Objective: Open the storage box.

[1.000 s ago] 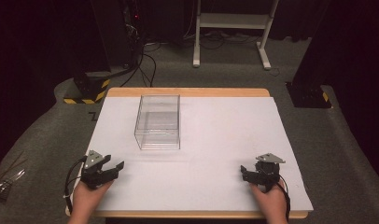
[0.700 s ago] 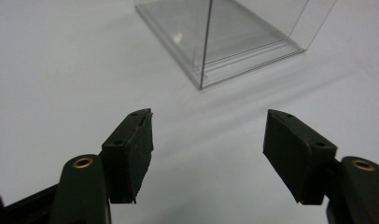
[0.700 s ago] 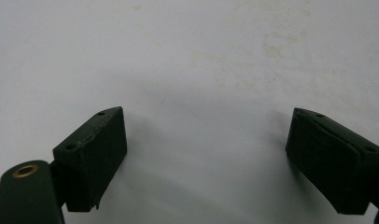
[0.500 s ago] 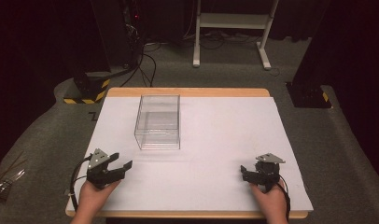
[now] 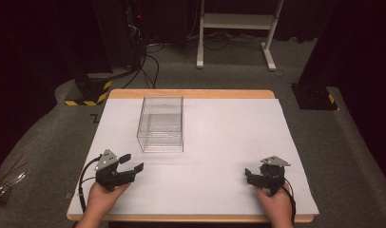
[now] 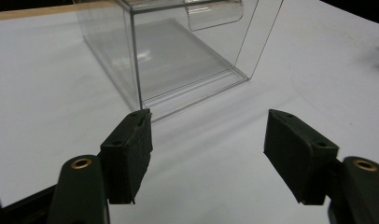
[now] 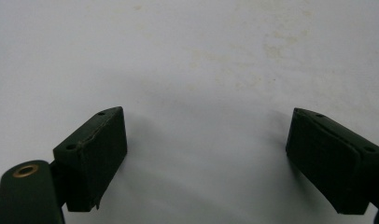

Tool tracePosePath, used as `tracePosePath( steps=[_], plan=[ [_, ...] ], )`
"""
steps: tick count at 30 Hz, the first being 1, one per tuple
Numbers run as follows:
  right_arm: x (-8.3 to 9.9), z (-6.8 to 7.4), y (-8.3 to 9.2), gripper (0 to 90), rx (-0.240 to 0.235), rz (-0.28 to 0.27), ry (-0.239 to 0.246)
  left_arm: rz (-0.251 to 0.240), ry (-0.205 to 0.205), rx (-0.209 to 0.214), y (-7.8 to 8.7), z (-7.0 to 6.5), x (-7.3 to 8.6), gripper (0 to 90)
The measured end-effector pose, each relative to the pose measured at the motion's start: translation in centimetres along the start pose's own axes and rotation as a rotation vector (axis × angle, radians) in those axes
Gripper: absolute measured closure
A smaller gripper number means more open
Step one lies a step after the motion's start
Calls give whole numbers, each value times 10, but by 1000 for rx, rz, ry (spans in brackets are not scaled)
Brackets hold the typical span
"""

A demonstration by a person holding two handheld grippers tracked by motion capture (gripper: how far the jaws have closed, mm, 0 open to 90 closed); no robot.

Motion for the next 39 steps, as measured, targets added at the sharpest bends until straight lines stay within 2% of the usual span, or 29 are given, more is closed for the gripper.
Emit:
tracePosePath(
  steps=[5,12,21,30,32,39],
  plan=[
    [0,0,0,123,1,0,-3,-10,3,35,-7,-2,-10,369],
    [0,0,0,123,1,0,-2,9,-21,32,-22,-3,-17,380],
    [0,0,0,123,0,0,0,-6,-1,49,-37,6,-21,369],
    [0,0,0,123,0,0,-2,-31,27,45,-49,10,-22,423],
    [0,0,0,123,0,0,0,-35,37,41,-51,11,-23,468],
    [0,0,0,124,1,0,-3,-25,7,38,-58,11,-32,468]
  ],
)
Point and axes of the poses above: each handheld gripper's, and its own axes: y roughly backward along the jaws, x roughly out of its underside, z roughly to its left, the point moved 1 cm from there along -y, roughly forward along the jaws, and after that the axes turned 4 degrees about -y, right-handed, at the moved point
